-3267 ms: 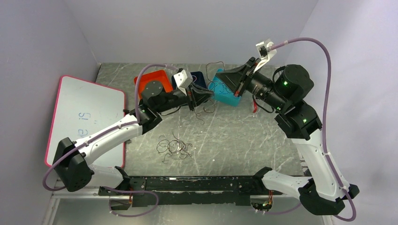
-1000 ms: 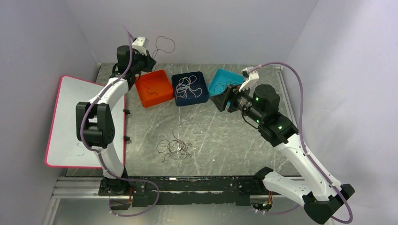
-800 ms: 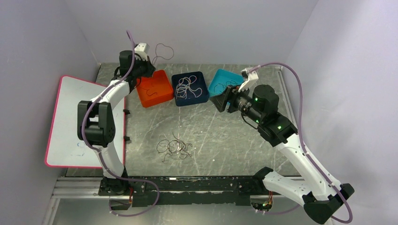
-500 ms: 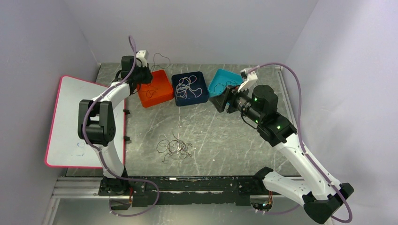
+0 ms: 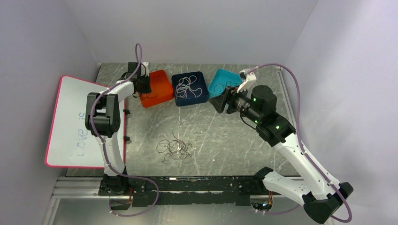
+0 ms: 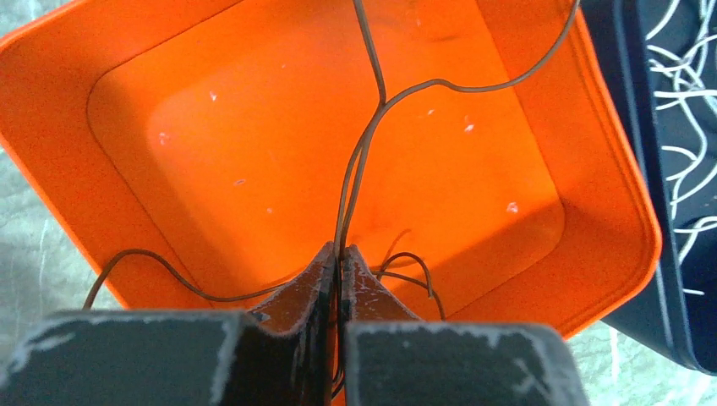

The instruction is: Untangle the cables

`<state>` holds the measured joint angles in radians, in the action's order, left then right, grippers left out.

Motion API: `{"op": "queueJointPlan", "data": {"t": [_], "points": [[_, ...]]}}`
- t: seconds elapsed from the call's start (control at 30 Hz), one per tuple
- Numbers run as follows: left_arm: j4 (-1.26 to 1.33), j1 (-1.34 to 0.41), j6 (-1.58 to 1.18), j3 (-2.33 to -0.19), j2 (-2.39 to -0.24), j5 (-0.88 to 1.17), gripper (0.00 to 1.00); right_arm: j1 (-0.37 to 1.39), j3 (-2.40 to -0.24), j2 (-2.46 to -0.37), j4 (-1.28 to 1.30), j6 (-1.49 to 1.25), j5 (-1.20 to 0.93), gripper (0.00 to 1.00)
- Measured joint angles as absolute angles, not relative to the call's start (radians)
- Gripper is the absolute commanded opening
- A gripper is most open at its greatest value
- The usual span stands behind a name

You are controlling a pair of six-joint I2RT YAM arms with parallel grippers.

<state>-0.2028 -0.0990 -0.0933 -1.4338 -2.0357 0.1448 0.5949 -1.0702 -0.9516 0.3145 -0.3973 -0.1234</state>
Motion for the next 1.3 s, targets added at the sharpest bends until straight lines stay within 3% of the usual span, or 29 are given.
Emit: {"op": "queueJointPlan", "data": {"t": [0.4, 0.67, 0.97, 1.03, 1.3], "points": [[-0.292, -0.099, -0.102, -1.502, -2.062, 0.049, 0.07, 0.595, -1.07, -0.975, 0.314, -0.401, -0.128, 0.63], [-0.313, -0.099, -0.097, -1.514, -2.084, 0.073, 0.14, 0.595, -1.07, -0.979, 0.313, -0.404, -0.132, 0.63], [-0.32, -0.1, -0.065, -1.587, -2.098, 0.154, 0.33, 0.595, -1.07, -0.979, 0.313, -0.405, -0.132, 0.63], [-0.32, -0.1, -0.063, -1.591, -2.098, 0.154, 0.42, 0.595, -1.07, -0.979, 0.313, -0.406, -0.132, 0.63], [-0.322, -0.1, -0.063, -1.591, -2.096, 0.154, 0.57, 0.595, -1.07, -0.979, 0.312, -0.408, -0.132, 0.63]]}}
